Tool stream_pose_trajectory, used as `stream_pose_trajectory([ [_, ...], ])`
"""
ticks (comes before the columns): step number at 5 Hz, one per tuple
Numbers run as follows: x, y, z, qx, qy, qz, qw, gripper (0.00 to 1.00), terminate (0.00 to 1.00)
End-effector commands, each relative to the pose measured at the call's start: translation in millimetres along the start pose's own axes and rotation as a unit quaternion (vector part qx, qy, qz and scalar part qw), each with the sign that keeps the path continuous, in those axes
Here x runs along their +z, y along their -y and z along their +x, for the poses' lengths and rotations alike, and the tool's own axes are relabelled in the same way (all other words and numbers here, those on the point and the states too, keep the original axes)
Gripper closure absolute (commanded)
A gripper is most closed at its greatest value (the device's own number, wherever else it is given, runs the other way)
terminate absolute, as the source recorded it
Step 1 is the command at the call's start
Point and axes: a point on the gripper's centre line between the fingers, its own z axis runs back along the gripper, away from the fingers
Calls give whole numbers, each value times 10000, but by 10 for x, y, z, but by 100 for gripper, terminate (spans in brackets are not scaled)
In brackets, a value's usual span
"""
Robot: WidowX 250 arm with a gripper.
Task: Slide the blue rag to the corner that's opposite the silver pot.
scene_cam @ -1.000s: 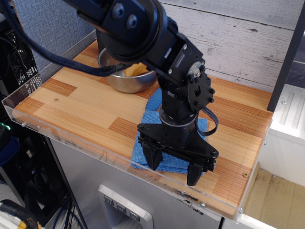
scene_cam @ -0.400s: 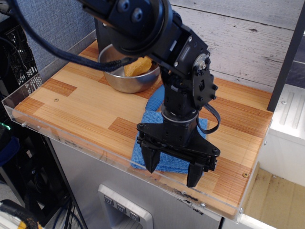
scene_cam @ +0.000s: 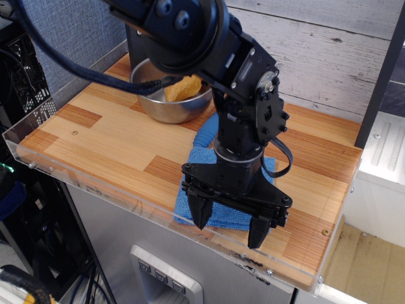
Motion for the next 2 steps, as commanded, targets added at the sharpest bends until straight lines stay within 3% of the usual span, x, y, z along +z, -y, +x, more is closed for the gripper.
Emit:
stream_pose_trajectory([
  [1, 82, 18, 22, -5, 141, -40, 9999, 0, 0],
  [2, 82, 18, 22, -5, 141, -40, 9999, 0, 100],
])
